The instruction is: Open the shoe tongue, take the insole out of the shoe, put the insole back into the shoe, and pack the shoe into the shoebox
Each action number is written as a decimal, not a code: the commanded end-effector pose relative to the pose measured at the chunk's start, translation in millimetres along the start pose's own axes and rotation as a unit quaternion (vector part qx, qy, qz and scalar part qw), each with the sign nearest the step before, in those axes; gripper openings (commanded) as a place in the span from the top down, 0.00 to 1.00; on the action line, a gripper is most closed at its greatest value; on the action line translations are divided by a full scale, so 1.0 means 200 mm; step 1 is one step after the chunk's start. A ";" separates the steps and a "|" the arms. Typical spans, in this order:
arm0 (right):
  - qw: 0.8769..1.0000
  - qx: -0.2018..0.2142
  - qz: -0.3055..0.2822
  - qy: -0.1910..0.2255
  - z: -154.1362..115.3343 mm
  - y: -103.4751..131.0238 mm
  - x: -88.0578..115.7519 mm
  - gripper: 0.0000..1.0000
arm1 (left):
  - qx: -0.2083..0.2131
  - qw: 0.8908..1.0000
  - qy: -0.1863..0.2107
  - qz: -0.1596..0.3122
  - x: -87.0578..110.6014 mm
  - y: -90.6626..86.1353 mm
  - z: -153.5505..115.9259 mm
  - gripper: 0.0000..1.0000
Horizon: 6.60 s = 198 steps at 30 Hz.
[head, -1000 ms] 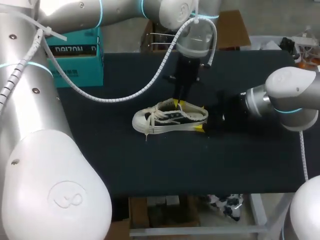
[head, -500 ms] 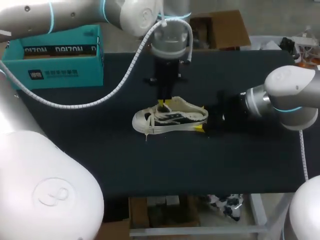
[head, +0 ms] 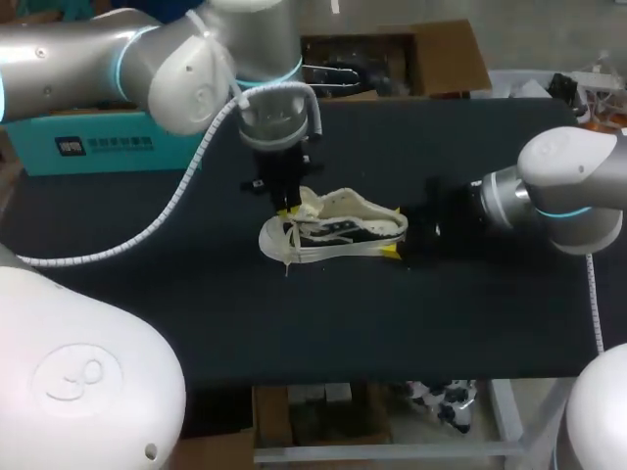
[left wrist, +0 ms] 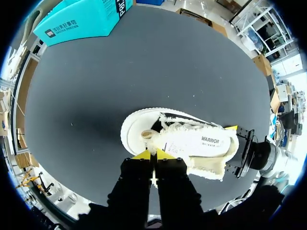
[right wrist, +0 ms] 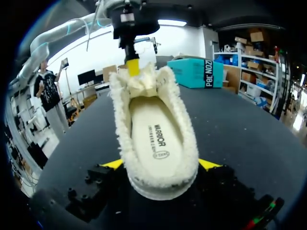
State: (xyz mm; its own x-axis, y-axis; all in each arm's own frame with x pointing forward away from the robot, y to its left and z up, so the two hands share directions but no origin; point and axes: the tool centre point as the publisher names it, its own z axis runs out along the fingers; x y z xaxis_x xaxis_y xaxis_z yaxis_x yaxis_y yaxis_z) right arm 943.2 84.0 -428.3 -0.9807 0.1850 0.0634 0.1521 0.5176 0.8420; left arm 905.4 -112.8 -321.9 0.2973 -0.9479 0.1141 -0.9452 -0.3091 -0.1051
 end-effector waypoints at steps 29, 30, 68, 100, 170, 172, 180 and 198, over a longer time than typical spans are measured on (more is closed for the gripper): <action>1.000 -0.001 0.000 0.001 0.02 -0.03 -0.02 1.00 | -0.007 0.857 0.047 0.513 0.24 -0.09 -0.53 1.00; 1.000 -0.001 0.000 0.001 0.02 -0.03 -0.02 1.00 | -0.022 0.819 0.042 0.572 0.25 -0.08 -0.53 1.00; 1.000 -0.001 0.000 0.001 0.02 -0.03 -0.02 1.00 | -0.052 0.582 0.114 0.803 0.39 0.02 -0.12 1.00; 1.000 -0.001 0.000 0.001 0.02 -0.03 -0.02 1.00 | -0.113 0.611 0.066 0.781 0.39 0.18 0.32 1.00; 1.000 -0.001 0.000 0.001 0.02 -0.03 -0.02 1.00 | 0.025 0.603 -0.079 0.794 0.47 -0.24 1.06 0.69; 1.000 -0.001 0.000 0.001 0.02 -0.03 -0.02 1.00 | 0.025 0.601 -0.080 0.795 0.47 -0.26 1.07 1.00; 1.000 -0.001 0.000 0.001 0.02 -0.03 -0.02 1.00 | 0.031 0.591 -0.047 0.805 0.45 -0.26 0.92 1.00; 1.000 -0.001 0.000 0.001 0.02 -0.03 -0.02 1.00 | 0.079 0.564 0.075 0.819 0.50 -0.07 0.28 1.00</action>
State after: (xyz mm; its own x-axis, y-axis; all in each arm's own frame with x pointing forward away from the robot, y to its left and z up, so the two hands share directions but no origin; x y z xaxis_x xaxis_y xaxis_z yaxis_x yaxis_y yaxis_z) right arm 948.0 81.8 -428.8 -0.9801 0.1884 0.0629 0.1537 0.5185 0.8412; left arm 957.6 -210.3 -376.9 -0.9825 0.0361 -0.1830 0.0791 0.9692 -0.2333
